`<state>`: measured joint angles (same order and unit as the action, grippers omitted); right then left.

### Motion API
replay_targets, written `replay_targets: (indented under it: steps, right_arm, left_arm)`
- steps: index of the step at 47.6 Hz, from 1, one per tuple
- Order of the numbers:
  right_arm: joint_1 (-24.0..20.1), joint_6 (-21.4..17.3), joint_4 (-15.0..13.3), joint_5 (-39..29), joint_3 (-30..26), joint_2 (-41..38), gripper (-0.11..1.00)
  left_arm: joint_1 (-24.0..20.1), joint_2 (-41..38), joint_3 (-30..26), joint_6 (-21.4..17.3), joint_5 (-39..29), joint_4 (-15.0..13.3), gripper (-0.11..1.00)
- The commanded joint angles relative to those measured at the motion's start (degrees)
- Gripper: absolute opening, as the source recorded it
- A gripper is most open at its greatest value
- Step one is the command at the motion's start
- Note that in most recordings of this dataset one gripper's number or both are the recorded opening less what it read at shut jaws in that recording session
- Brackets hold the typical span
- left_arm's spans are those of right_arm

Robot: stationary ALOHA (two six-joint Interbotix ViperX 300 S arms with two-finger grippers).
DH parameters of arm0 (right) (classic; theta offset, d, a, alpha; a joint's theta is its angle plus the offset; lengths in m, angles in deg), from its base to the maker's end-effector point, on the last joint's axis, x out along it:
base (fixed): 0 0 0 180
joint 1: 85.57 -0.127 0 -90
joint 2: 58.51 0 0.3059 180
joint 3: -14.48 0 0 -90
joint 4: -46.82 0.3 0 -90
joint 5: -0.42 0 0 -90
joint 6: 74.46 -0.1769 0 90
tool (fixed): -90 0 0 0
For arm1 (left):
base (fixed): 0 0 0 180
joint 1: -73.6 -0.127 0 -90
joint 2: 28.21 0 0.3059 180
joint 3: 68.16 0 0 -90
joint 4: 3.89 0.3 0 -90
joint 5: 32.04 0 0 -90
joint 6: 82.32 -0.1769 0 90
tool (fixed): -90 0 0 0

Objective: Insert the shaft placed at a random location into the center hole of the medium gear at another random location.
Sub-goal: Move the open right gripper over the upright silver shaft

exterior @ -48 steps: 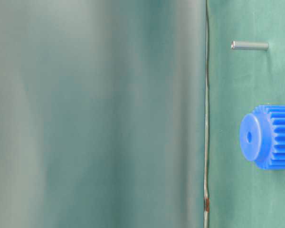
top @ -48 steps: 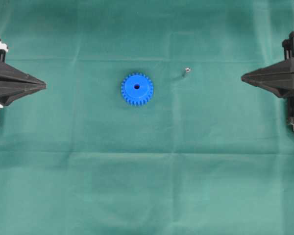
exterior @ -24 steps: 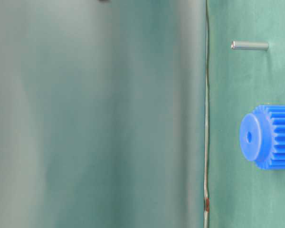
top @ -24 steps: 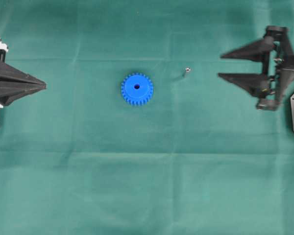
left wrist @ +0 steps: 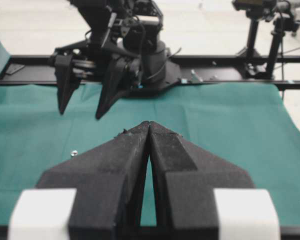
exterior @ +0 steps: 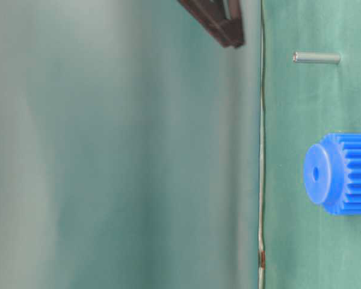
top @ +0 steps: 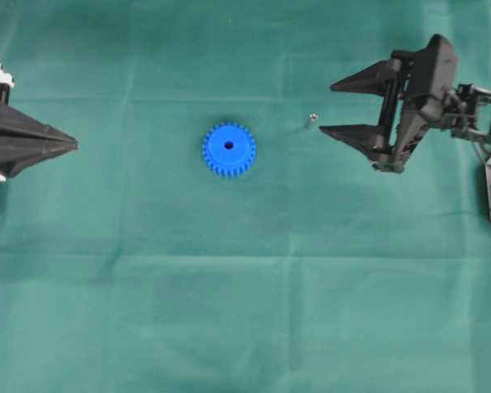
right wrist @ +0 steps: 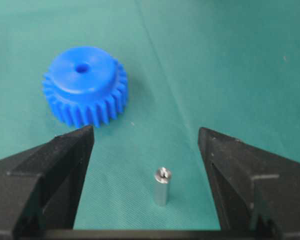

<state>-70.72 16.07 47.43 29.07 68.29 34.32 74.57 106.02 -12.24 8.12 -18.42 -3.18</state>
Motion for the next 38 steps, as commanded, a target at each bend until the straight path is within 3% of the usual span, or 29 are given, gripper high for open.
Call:
replay_targets:
  steps: [1, 27, 38]
  right_arm:
    - [0.4, 0.0, 0.1, 1.2, -1.8, -2.5, 0.85]
    - [1.4, 0.0, 0.3, 1.4, -4.8, -12.9, 0.84]
    - [1.5, 0.0, 0.9, 1.4, -4.6, -14.1, 0.75]
  left_arm:
    - [0.2, -0.2, -1.3, 0.0, 0.2, 0.2, 0.0]
    - [0.0, -0.1, -1.2, -0.1, -0.4, 0.2, 0.0]
    - [0.0, 0.0, -1.3, -0.1, -0.5, 0.2, 0.0]
